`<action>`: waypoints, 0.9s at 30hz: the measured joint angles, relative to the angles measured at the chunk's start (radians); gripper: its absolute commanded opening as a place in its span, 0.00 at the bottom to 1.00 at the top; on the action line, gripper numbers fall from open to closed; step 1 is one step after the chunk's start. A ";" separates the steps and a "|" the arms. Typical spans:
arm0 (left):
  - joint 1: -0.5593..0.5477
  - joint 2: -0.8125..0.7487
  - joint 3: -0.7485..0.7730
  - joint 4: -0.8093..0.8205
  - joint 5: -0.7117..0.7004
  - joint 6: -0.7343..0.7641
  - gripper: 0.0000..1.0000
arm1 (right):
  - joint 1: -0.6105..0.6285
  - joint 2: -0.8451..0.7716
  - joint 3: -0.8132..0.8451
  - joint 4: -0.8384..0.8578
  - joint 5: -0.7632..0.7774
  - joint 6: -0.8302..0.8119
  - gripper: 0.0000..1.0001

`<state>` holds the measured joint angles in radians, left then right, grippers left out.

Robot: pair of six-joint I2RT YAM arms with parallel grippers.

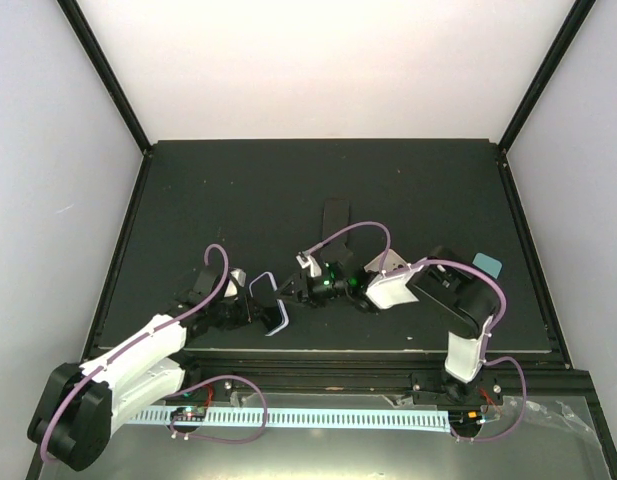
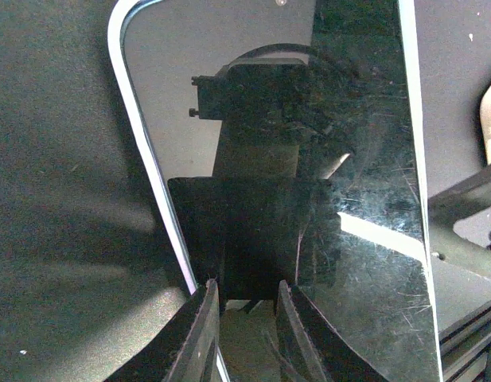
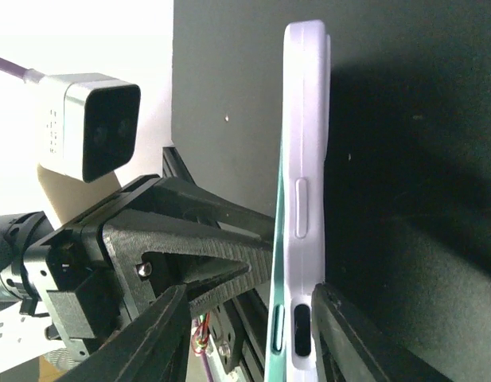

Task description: Put the phone into the phone case

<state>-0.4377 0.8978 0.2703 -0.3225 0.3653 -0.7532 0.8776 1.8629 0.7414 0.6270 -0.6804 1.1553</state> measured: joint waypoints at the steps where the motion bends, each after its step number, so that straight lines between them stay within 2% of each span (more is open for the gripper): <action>1: 0.000 0.000 0.000 0.000 0.000 0.001 0.22 | 0.003 -0.008 0.000 -0.017 0.005 -0.007 0.42; 14: 0.000 0.034 0.011 0.000 0.003 0.016 0.22 | 0.027 -0.027 0.019 -0.079 0.024 -0.043 0.41; 18: 0.000 0.034 0.011 0.002 0.004 0.016 0.27 | 0.031 -0.037 0.033 -0.206 0.106 -0.122 0.41; 21: 0.000 0.035 0.011 0.005 0.004 0.016 0.28 | 0.031 -0.050 0.048 -0.298 0.163 -0.169 0.43; 27: 0.005 0.098 0.011 0.031 0.007 0.018 0.20 | 0.033 -0.043 0.059 -0.379 0.227 -0.202 0.47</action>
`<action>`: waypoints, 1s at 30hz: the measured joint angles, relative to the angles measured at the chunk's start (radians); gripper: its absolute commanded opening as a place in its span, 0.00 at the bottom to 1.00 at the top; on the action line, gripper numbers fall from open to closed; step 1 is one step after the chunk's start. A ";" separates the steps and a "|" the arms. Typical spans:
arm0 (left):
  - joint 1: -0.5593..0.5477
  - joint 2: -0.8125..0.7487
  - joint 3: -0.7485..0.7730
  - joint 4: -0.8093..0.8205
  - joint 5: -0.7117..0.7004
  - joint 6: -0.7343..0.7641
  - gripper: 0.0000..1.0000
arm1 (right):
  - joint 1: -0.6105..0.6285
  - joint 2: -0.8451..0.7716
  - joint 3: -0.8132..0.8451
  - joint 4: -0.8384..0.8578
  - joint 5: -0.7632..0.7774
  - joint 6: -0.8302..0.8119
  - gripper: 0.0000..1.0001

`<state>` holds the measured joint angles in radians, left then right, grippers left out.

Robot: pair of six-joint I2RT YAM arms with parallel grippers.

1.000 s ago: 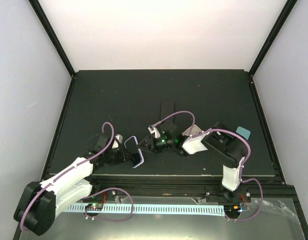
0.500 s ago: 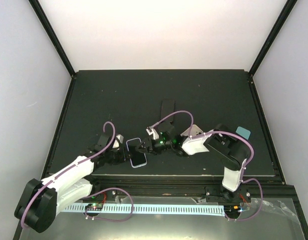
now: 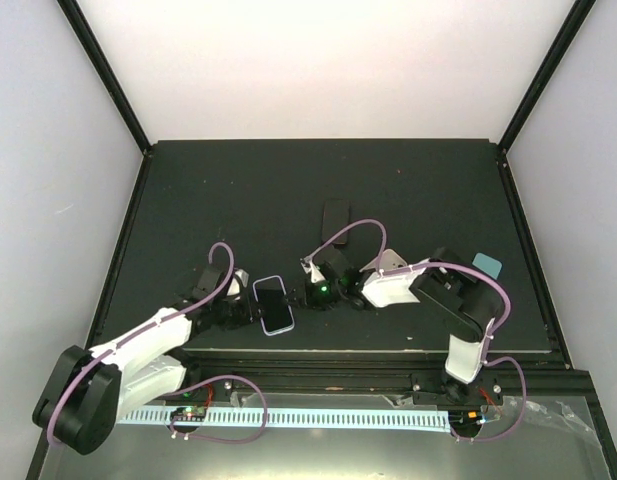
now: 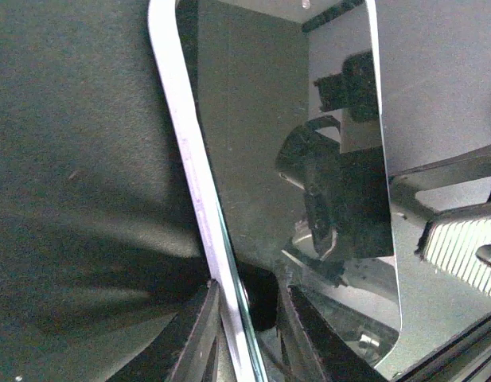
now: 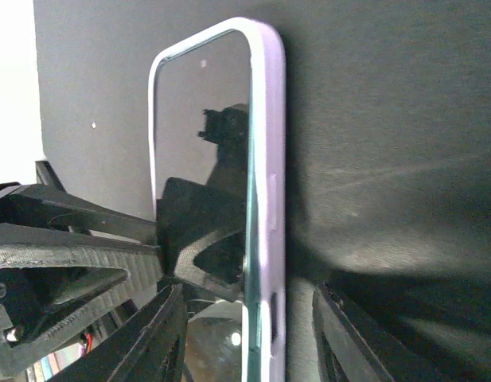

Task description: Put the phone into the phone case

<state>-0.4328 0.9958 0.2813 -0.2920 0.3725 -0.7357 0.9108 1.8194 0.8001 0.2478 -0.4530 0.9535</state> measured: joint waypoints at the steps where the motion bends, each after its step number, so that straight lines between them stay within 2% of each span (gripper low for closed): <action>1: 0.001 0.003 0.000 0.005 0.004 0.000 0.19 | 0.003 0.008 0.001 -0.001 0.001 -0.003 0.47; 10: 0.014 0.012 0.000 0.017 0.009 -0.004 0.10 | 0.013 0.061 0.038 0.054 -0.045 0.018 0.46; 17: 0.032 -0.023 -0.021 0.018 0.016 -0.015 0.14 | -0.005 0.081 -0.037 0.266 -0.098 0.161 0.47; 30: 0.054 -0.090 -0.020 -0.051 0.002 0.002 0.20 | -0.003 0.088 -0.050 0.488 -0.164 0.286 0.46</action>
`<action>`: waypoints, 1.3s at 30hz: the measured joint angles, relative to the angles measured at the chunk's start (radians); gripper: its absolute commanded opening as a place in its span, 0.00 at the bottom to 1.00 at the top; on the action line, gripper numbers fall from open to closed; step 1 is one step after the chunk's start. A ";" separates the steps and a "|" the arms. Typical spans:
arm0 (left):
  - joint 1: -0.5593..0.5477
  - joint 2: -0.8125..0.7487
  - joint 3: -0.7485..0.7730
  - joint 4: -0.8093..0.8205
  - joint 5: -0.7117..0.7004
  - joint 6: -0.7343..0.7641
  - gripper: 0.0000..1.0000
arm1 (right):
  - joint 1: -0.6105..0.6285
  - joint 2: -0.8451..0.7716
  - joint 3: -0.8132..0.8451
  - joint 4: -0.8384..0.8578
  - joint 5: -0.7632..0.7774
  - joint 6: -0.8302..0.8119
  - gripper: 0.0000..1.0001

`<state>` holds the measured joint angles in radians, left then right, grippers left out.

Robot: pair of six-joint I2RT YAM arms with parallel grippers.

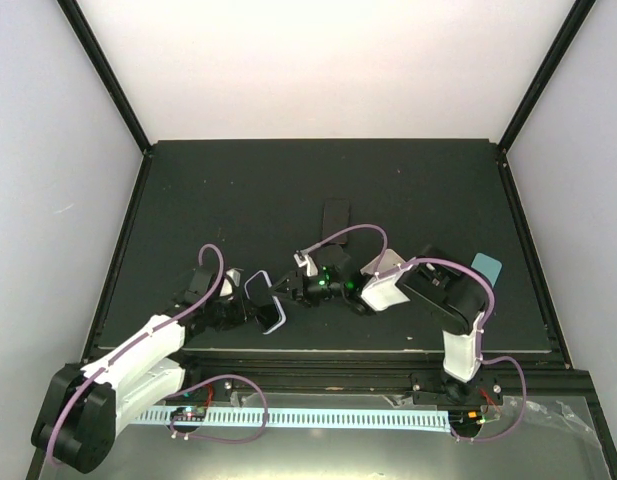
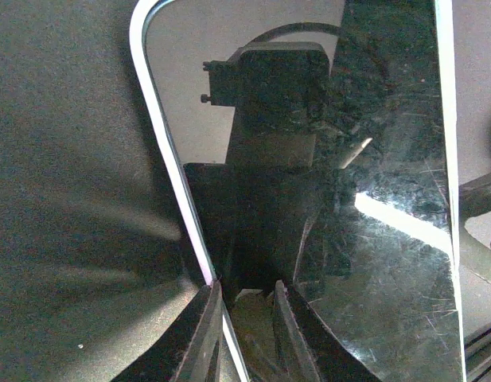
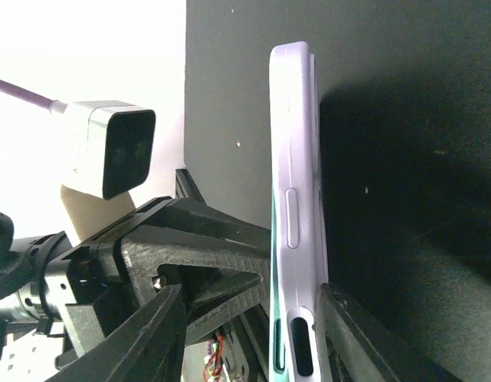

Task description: Put the phone into the phone case

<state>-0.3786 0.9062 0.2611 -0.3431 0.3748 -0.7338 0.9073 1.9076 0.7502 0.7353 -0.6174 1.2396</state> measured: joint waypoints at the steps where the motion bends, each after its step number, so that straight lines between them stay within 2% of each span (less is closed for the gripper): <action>1: 0.000 -0.002 0.000 -0.001 -0.002 0.000 0.21 | 0.000 0.003 0.001 0.002 -0.003 -0.003 0.46; 6: 0.000 -0.001 0.000 -0.001 -0.005 0.000 0.20 | 0.013 0.016 0.047 -0.109 -0.005 -0.078 0.39; 10: 0.000 0.000 0.000 0.000 -0.006 0.000 0.20 | 0.023 0.016 0.068 -0.195 -0.002 -0.135 0.27; 14: 0.000 0.005 0.002 -0.001 -0.006 0.000 0.21 | 0.024 0.018 0.065 -0.201 -0.002 -0.132 0.14; 17: 0.000 0.006 0.006 -0.002 -0.008 0.001 0.25 | 0.023 0.018 0.056 -0.196 0.002 -0.126 0.04; 20: 0.000 0.011 0.011 -0.012 -0.008 0.001 0.28 | 0.023 0.018 0.053 -0.204 0.007 -0.126 0.06; 23: 0.000 0.012 0.011 -0.014 -0.008 0.001 0.28 | 0.024 0.018 0.055 -0.216 0.010 -0.139 0.20; 24: 0.000 0.012 0.012 -0.014 -0.008 0.001 0.28 | 0.024 0.018 0.057 -0.221 0.010 -0.147 0.19; 27: 0.000 0.017 0.015 -0.016 -0.005 0.001 0.28 | 0.024 0.017 0.057 -0.230 0.009 -0.163 0.02; 32: 0.000 0.010 0.035 -0.027 0.028 0.001 0.48 | 0.018 -0.002 0.047 -0.232 0.003 -0.154 0.01; 36: 0.013 -0.044 0.045 -0.021 0.091 -0.001 0.64 | -0.021 -0.043 -0.025 -0.170 -0.021 -0.108 0.01; 39: 0.031 -0.096 0.041 0.026 0.174 -0.023 0.70 | -0.066 -0.104 -0.088 -0.127 -0.035 -0.068 0.02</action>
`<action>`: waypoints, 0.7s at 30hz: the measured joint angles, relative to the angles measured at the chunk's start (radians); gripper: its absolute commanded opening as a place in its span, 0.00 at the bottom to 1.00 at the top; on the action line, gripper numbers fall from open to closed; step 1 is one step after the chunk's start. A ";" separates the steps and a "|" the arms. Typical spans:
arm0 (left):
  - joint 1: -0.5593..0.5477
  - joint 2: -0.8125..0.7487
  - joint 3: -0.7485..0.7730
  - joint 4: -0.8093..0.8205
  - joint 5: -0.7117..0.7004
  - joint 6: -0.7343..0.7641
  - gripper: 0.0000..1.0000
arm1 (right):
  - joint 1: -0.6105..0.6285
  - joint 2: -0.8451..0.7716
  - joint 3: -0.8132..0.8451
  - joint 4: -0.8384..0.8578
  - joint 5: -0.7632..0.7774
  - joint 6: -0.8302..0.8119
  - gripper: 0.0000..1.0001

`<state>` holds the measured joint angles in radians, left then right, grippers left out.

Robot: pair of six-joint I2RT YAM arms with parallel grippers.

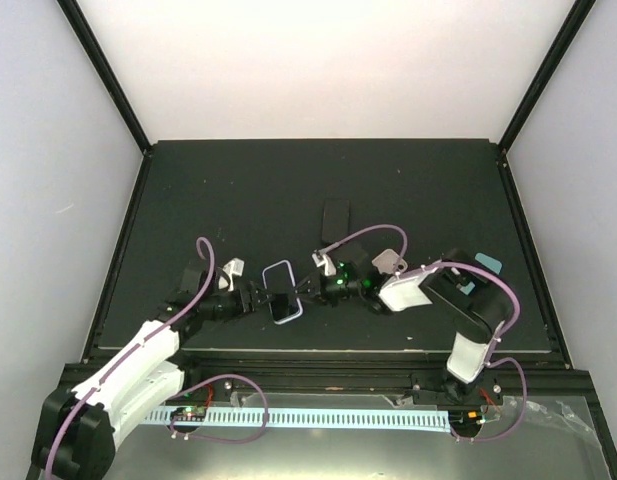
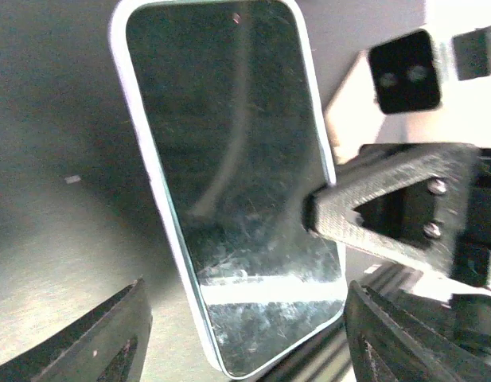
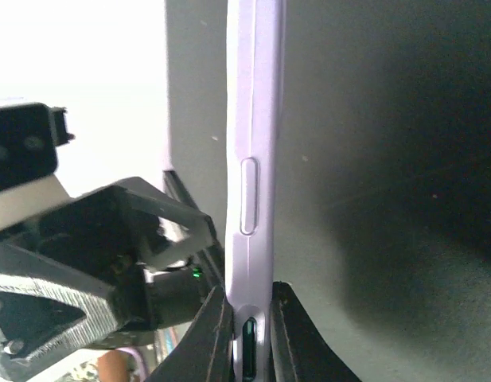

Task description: Put the phone into the phone case

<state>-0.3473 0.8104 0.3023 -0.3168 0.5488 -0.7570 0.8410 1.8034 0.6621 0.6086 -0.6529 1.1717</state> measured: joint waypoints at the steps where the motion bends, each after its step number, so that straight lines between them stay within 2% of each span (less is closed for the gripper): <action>1: 0.002 -0.017 -0.006 0.031 0.030 -0.018 0.70 | -0.011 -0.019 -0.014 0.013 -0.003 0.013 0.02; 5: 0.007 -0.050 -0.055 0.194 0.154 -0.107 0.68 | -0.039 -0.097 -0.061 0.117 -0.020 0.088 0.02; 8: 0.007 -0.049 -0.092 0.306 0.234 -0.187 0.63 | -0.040 -0.129 -0.087 0.232 -0.036 0.162 0.02; 9: 0.007 -0.050 -0.100 0.345 0.256 -0.209 0.59 | -0.040 -0.132 -0.092 0.260 -0.040 0.180 0.03; 13: 0.007 -0.056 -0.115 0.463 0.307 -0.301 0.31 | -0.039 -0.133 -0.105 0.356 -0.047 0.253 0.03; 20: 0.008 -0.098 -0.142 0.575 0.335 -0.425 0.02 | -0.043 -0.133 -0.130 0.430 -0.045 0.291 0.03; 21: 0.008 -0.101 -0.142 0.581 0.336 -0.441 0.02 | -0.044 -0.133 -0.134 0.441 -0.046 0.291 0.03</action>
<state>-0.3393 0.7097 0.1600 0.2642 0.8852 -1.1976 0.7967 1.6707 0.5282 1.0492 -0.6991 1.4628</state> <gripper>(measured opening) 0.110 0.097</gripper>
